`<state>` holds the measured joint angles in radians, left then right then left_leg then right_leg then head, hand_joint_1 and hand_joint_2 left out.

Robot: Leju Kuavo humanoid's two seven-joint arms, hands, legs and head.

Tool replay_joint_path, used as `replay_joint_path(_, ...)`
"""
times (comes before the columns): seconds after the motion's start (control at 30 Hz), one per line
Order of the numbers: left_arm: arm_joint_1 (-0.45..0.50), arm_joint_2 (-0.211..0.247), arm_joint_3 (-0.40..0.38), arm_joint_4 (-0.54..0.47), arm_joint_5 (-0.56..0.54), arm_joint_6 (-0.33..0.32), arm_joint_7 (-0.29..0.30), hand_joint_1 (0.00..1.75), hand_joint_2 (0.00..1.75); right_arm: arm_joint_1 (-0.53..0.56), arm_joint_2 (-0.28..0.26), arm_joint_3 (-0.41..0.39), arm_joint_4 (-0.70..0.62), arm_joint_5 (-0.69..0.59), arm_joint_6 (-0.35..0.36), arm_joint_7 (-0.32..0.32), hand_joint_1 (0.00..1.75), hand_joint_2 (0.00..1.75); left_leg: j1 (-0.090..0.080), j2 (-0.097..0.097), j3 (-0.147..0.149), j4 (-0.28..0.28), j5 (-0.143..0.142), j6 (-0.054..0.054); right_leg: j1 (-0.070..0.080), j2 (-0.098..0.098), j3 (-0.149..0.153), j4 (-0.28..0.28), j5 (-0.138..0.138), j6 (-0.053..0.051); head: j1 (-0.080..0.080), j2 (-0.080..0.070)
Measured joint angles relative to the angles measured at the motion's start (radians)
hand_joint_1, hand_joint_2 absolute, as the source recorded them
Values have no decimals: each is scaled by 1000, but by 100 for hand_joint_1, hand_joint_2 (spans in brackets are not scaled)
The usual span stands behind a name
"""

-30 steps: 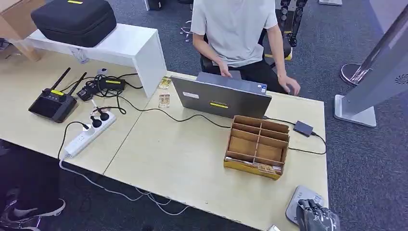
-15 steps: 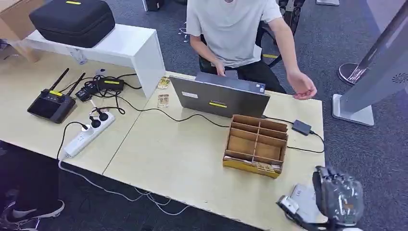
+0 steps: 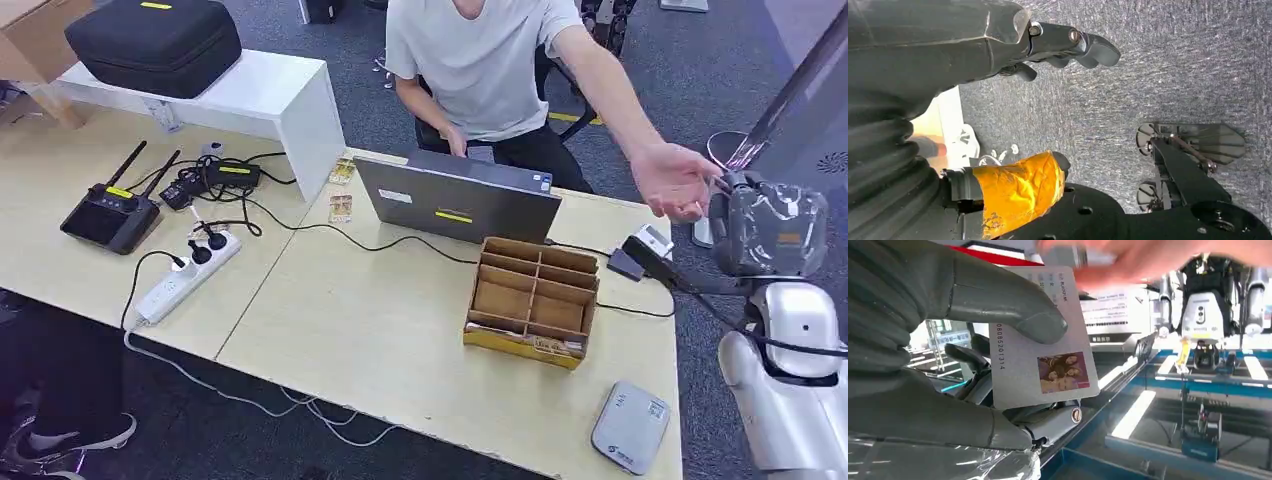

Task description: Pass the card to the sensor for recognition and then transmit it.

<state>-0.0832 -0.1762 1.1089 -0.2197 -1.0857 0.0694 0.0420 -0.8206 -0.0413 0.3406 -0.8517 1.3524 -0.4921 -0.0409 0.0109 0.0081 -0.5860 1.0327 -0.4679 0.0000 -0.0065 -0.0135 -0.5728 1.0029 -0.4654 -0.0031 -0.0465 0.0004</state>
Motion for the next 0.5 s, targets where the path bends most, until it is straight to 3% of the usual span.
replay_joint_path(0.2,-1,-3,0,0,0,3,-3,0,175,-60,20,7,114,-68,5,8,175,175,0,0,-1,0,0,0,0,0,-1,0,0,0,0,0)
replay_joint_path(0.5,0,-3,0,0,2,3,-3,0,175,-76,21,7,175,-85,6,8,175,175,0,-3,-4,0,0,0,0,-3,-3,0,0,0,0,0)
